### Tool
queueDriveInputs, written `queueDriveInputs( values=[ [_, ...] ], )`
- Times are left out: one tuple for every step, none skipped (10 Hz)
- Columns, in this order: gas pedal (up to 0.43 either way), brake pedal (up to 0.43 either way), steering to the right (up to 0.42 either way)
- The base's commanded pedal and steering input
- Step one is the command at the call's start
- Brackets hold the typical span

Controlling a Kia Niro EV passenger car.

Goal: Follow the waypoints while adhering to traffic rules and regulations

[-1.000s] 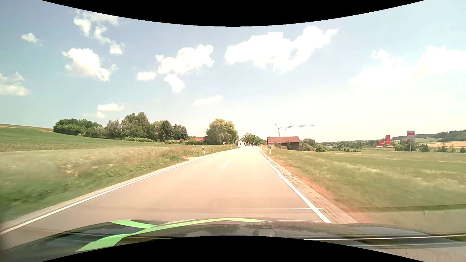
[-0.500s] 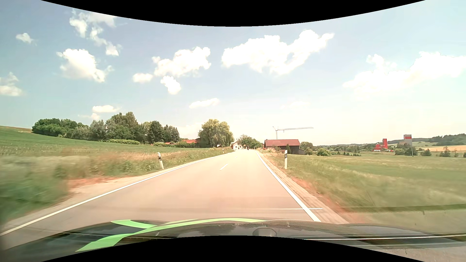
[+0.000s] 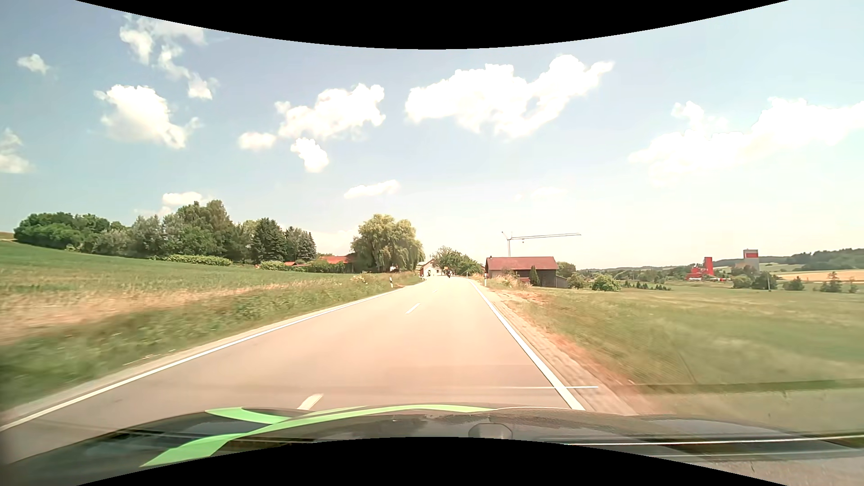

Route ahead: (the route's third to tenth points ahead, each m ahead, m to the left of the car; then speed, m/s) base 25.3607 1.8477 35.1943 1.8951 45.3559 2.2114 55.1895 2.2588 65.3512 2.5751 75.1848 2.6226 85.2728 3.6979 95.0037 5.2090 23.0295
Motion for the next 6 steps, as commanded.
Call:
queueDriveInputs(
  values=[
    [0.118,0.0,0.005],
    [0.11,0.0,0.004],
    [0.067,0.0,0.004],
    [0.067,0.0,0.004],
    [0.067,0.0,0.0],
    [0.067,0.0,-0.003]
  ],
)
